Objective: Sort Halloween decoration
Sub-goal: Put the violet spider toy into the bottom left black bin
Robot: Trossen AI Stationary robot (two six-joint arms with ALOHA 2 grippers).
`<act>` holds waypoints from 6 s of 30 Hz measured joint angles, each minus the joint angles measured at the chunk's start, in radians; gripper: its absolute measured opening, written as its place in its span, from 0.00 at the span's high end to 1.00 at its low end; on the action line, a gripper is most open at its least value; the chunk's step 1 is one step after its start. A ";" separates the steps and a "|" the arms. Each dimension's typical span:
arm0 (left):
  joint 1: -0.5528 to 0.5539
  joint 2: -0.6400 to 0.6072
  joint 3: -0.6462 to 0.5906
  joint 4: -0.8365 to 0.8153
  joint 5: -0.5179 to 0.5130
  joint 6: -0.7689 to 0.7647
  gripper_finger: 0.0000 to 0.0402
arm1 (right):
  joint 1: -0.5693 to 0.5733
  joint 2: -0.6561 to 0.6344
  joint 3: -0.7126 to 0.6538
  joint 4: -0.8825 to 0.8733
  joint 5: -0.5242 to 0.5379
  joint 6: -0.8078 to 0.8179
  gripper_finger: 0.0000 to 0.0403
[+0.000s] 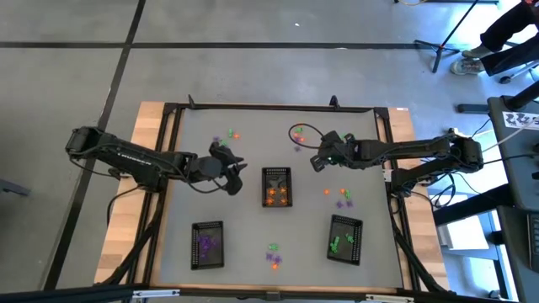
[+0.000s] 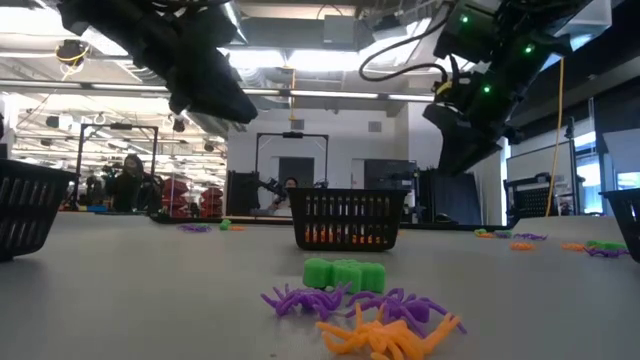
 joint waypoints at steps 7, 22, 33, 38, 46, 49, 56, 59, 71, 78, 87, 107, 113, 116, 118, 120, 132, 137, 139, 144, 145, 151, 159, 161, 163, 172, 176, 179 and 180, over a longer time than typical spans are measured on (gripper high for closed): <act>-0.009 0.000 0.000 -0.063 -0.008 -0.045 0.75 | 0.000 0.000 0.000 -0.066 0.000 0.052 0.64; -0.012 0.000 0.000 -0.087 -0.024 -0.055 0.75 | 0.000 0.000 -0.001 -0.162 0.000 0.121 0.64; -0.012 0.001 0.000 -0.085 -0.028 -0.056 0.75 | -0.114 0.000 -0.038 -0.271 -0.026 0.152 0.64; -0.012 0.001 0.000 -0.085 -0.028 -0.057 0.75 | -0.210 0.001 -0.119 -0.232 -0.078 0.131 0.64; -0.012 0.001 0.000 -0.085 -0.043 -0.056 0.75 | -0.347 0.001 -0.199 -0.153 -0.094 0.077 0.64; -0.011 0.001 0.000 -0.084 -0.049 -0.056 0.75 | -0.392 0.001 -0.212 -0.147 -0.096 0.072 0.64; -0.011 0.001 0.000 -0.084 -0.050 -0.056 0.75 | -0.462 0.001 -0.249 -0.147 -0.105 0.047 0.64; -0.011 0.001 0.000 -0.084 -0.050 -0.056 0.75 | -0.480 -0.001 -0.272 -0.118 -0.105 0.033 0.64; -0.011 0.001 0.000 -0.084 -0.050 -0.056 0.75 | -0.498 -0.002 -0.303 -0.074 -0.159 0.012 0.64; -0.011 0.001 0.000 -0.084 -0.050 -0.056 0.75 | -0.499 -0.002 -0.304 -0.074 -0.179 0.003 0.64; -0.011 0.001 0.000 -0.084 -0.050 -0.056 0.75 | -0.498 -0.001 -0.304 -0.066 -0.212 -0.006 0.64; -0.011 0.001 0.000 -0.083 -0.055 -0.056 0.75 | -0.496 -0.001 -0.305 -0.042 -0.244 -0.117 0.97; -0.011 0.001 0.000 -0.084 -0.053 -0.056 0.75 | -0.494 0.000 -0.266 -0.126 -0.297 -0.132 0.99; -0.011 0.001 0.000 -0.084 -0.047 -0.056 0.75 | -0.464 0.002 -0.233 -0.168 -0.316 -0.136 0.99; -0.011 0.001 0.000 -0.084 -0.045 -0.057 0.75 | -0.436 0.003 -0.206 -0.199 -0.344 -0.136 1.00; -0.011 0.001 0.000 -0.084 -0.043 -0.058 0.75 | -0.402 0.002 -0.172 -0.229 -0.349 -0.133 1.00; -0.012 0.001 0.000 -0.086 -0.038 -0.066 0.75 | -0.198 -0.001 -0.010 -0.335 -0.320 -0.061 1.00; -0.012 0.001 0.000 -0.086 -0.038 -0.076 0.75 | -0.099 -0.001 0.044 -0.365 -0.324 -0.036 1.00; -0.012 0.001 0.000 -0.085 -0.038 -0.077 0.75 | -0.055 -0.002 0.063 -0.373 -0.341 -0.028 1.00; -0.012 0.001 0.000 -0.085 -0.038 -0.079 0.75 | 0.073 -0.002 0.105 -0.370 -0.401 -0.028 1.00; -0.013 0.001 0.000 -0.085 -0.037 -0.080 0.75 | 0.102 -0.002 0.111 -0.370 -0.418 -0.028 1.00; -0.020 0.001 0.000 -0.085 -0.030 -0.083 0.75 | 0.308 -0.003 0.133 -0.347 -0.490 -0.024 1.00; -0.023 0.001 0.000 0.013 0.239 -0.122 0.75 | 0.520 -0.003 0.135 -0.070 -0.412 0.021 1.00; -0.034 0.001 0.000 0.052 0.278 -0.110 0.75 | 0.553 -0.002 0.135 0.005 -0.359 0.000 1.00; -0.049 0.001 0.000 0.089 0.297 -0.106 0.75 | 0.574 0.004 0.135 0.075 -0.326 -0.028 1.00; -0.108 0.001 0.000 0.346 0.463 -0.023 0.75 | 0.584 0.059 0.135 0.272 -0.268 -0.206 1.00; -0.108 0.001 0.000 0.368 0.460 -0.024 0.75 | 0.581 0.108 0.136 0.384 -0.183 -0.312 1.00; -0.108 0.001 0.000 0.368 0.449 -0.053 0.75 | 0.569 0.147 0.136 0.489 -0.182 -0.385 1.00; -0.108 0.001 0.000 0.368 0.449 -0.074 0.75 | 0.569 0.161 0.136 0.517 -0.181 -0.403 1.00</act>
